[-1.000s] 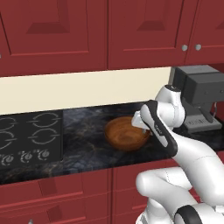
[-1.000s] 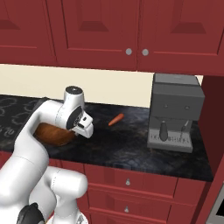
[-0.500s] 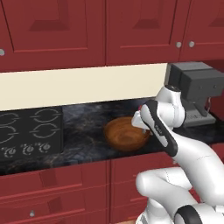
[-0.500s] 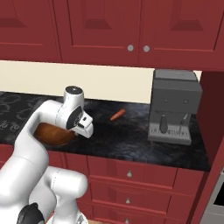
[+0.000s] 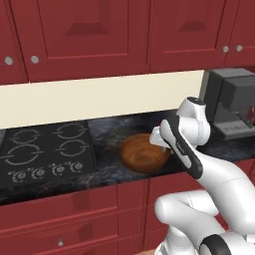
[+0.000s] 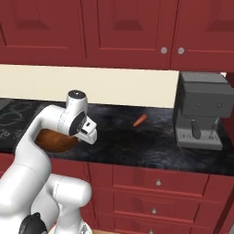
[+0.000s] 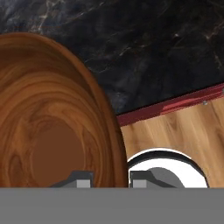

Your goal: Place the two vegetables and bowl onto the tray for setting up a vegetable dip station.

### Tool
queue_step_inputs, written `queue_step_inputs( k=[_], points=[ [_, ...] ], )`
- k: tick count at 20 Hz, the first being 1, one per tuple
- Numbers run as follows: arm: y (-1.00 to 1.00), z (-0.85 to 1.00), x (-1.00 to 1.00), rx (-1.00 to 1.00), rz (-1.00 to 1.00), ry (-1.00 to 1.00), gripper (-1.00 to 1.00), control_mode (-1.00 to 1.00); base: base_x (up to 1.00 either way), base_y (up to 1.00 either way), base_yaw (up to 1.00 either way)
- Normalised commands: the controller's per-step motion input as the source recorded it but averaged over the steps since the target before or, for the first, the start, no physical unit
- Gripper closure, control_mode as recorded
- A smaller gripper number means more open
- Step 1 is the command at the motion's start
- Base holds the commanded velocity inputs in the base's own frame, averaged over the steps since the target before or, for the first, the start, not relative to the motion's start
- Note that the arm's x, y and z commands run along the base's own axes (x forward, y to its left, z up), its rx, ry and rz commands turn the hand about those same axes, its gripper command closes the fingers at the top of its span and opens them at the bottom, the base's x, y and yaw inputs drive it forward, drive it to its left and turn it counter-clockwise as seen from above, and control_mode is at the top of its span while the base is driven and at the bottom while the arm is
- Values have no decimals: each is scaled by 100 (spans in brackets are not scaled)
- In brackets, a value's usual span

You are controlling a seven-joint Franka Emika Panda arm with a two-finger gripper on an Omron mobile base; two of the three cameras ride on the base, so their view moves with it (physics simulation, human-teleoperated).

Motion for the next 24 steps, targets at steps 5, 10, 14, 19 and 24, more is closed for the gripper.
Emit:
queue_step_inputs(
  k=[5,10,14,19,24],
  points=[
    [0,0,0,0,0,0,100,100,0,71,-1],
    [0,0,0,0,0,0,100,100,0,72,0],
    [0,0,0,0,0,0,100,100,0,73,0],
    [0,0,0,0,0,0,100,100,0,74,0],
    [0,0,0,0,0,0,100,100,3,74,-1]
  ],
)
